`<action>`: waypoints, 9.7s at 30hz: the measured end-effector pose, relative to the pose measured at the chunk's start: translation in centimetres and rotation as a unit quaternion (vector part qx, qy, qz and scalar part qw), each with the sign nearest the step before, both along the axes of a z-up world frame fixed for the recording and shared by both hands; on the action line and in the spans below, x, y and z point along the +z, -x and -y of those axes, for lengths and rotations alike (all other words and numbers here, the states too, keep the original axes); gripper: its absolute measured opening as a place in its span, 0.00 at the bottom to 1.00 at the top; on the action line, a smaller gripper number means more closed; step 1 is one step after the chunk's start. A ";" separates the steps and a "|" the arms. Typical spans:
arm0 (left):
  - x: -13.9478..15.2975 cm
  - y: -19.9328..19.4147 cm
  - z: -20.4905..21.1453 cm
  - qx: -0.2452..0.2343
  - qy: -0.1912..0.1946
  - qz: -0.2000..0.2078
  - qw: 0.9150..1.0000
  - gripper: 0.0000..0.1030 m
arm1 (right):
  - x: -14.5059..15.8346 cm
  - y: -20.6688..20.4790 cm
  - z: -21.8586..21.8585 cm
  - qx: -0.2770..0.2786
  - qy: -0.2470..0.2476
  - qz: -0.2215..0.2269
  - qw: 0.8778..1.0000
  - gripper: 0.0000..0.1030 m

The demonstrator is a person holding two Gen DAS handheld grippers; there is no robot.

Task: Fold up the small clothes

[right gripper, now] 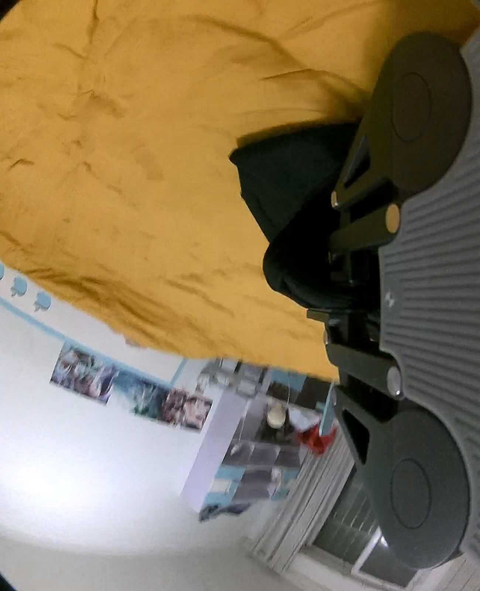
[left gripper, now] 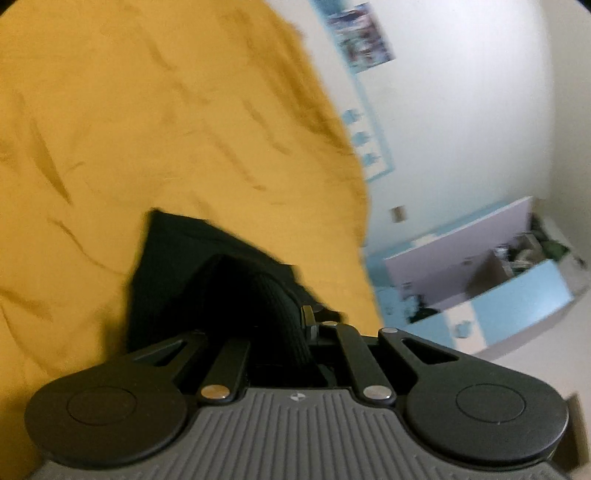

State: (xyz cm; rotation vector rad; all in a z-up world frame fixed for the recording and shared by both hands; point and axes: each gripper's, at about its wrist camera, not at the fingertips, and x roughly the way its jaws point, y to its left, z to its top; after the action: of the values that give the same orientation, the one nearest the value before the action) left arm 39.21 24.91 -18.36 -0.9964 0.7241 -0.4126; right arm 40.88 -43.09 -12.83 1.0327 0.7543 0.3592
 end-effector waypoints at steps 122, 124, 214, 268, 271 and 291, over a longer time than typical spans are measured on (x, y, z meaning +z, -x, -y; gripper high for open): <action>2.6 9.6 5.0 0.003 -0.301 -0.031 0.953 0.41 | 1.8 6.0 -5.5 0.058 0.410 0.073 0.907 0.62; 3.4 10.2 4.7 0.018 -0.319 -0.022 0.947 0.42 | 1.9 6.2 -5.6 0.056 0.411 0.074 0.907 0.62; 7.4 31.3 9.6 0.035 -0.283 0.032 0.958 0.59 | 10.6 28.9 -9.8 0.004 0.311 0.084 0.947 0.55; 3.5 29.8 10.1 0.009 -0.285 -0.029 0.958 0.77 | 4.2 26.5 -25.5 0.189 0.424 -0.009 0.885 0.52; 4.4 31.1 8.3 0.036 -0.244 -0.024 0.969 0.76 | 4.0 28.7 -25.3 0.194 0.414 -0.024 0.889 0.54; 5.4 34.5 0.2 0.104 -0.218 -0.034 0.970 0.72 | 6.4 31.6 -30.2 0.215 0.428 0.095 0.873 0.58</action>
State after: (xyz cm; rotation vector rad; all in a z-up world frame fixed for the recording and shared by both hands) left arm 4.73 24.76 -12.91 -0.6614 0.7234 -0.0296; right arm 9.32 -12.84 -6.45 -0.0201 0.8421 0.4377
